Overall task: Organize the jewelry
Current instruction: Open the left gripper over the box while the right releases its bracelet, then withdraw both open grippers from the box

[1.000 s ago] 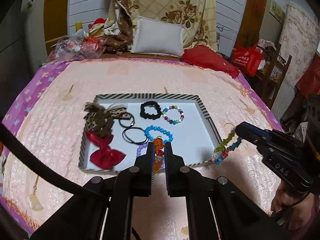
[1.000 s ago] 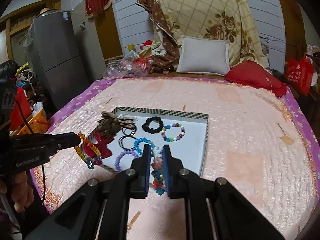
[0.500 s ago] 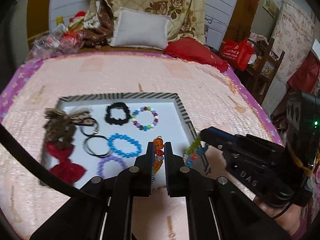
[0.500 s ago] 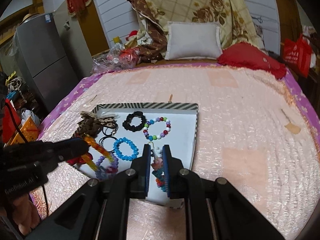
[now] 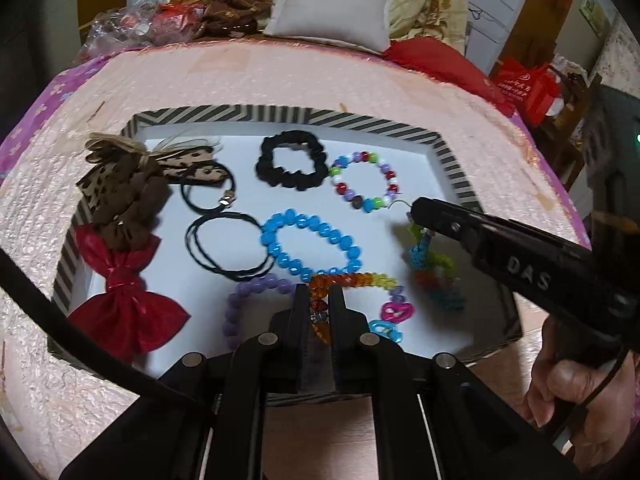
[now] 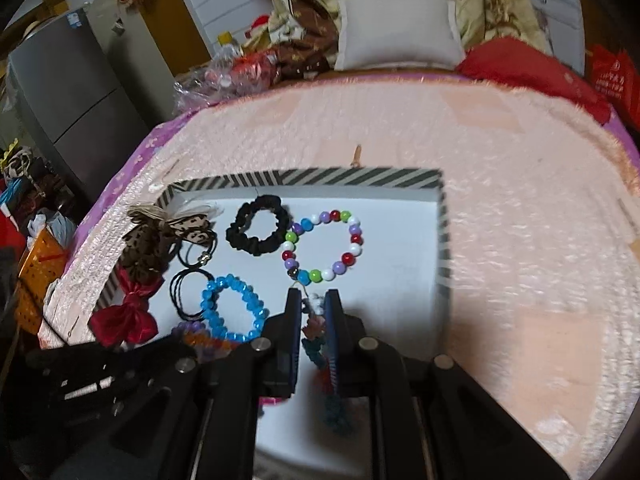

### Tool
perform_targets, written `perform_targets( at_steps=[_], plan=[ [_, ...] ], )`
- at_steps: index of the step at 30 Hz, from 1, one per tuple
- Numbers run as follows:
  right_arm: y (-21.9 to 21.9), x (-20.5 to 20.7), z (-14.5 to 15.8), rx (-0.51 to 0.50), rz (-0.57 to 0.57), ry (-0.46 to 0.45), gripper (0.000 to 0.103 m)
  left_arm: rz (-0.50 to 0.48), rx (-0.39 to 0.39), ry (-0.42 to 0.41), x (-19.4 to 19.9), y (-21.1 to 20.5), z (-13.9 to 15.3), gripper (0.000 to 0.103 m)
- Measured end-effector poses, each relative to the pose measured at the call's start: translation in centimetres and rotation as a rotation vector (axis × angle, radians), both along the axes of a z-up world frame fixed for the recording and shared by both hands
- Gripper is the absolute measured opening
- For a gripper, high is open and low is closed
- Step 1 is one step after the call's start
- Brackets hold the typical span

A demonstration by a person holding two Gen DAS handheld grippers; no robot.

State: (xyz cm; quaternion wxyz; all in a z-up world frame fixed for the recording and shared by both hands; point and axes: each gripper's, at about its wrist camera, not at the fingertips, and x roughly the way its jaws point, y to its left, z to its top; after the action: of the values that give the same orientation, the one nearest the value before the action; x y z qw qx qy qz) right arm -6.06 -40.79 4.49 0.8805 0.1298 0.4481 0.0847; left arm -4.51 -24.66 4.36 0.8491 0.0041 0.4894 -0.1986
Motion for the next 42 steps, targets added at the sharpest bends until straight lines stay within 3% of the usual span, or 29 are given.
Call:
perform_targets(
  at_steps=[4,5,7,11,15,18,26,42],
  plan=[
    [-0.4,0.0,-0.4,0.036,-0.027,-0.002,0.015,0.017,0.018,-0.025,-0.2,0.4,-0.1,0.005],
    [-0.8,-0.2,-0.3,0.053,-0.042,-0.002,0.022,0.021,0.025,-0.035,-0.2,0.4,0.0,0.007],
    [-1.5,-1.3,0.2,0.074,-0.072,-0.016,0.03,0.028,0.03,-0.06,-0.7,0.8,0.4,0.022],
    [-1.4,-4.6,1.8,0.046,-0.09,-0.066,0.033,0.053,0.049,-0.097,-2.0,1.6,0.9,0.023],
    [-0.2,-8.4,3.2,-0.025,-0.115,-0.132,0.052,0.07,0.056,-0.104,-3.6,2.5,1.4,0.023],
    [1.0,-11.0,3.9,-0.08,-0.125,-0.167,0.056,0.074,0.086,-0.14,-5.0,3.1,1.8,0.023],
    [3.8,-15.4,3.7,-0.096,-0.142,-0.177,0.066,0.096,0.102,-0.18,-8.7,5.6,3.1,0.023],
    [5.9,-17.7,3.6,-0.105,-0.146,-0.147,0.068,0.184,0.125,-0.256,-12.2,8.9,5.0,0.023]
  ],
)
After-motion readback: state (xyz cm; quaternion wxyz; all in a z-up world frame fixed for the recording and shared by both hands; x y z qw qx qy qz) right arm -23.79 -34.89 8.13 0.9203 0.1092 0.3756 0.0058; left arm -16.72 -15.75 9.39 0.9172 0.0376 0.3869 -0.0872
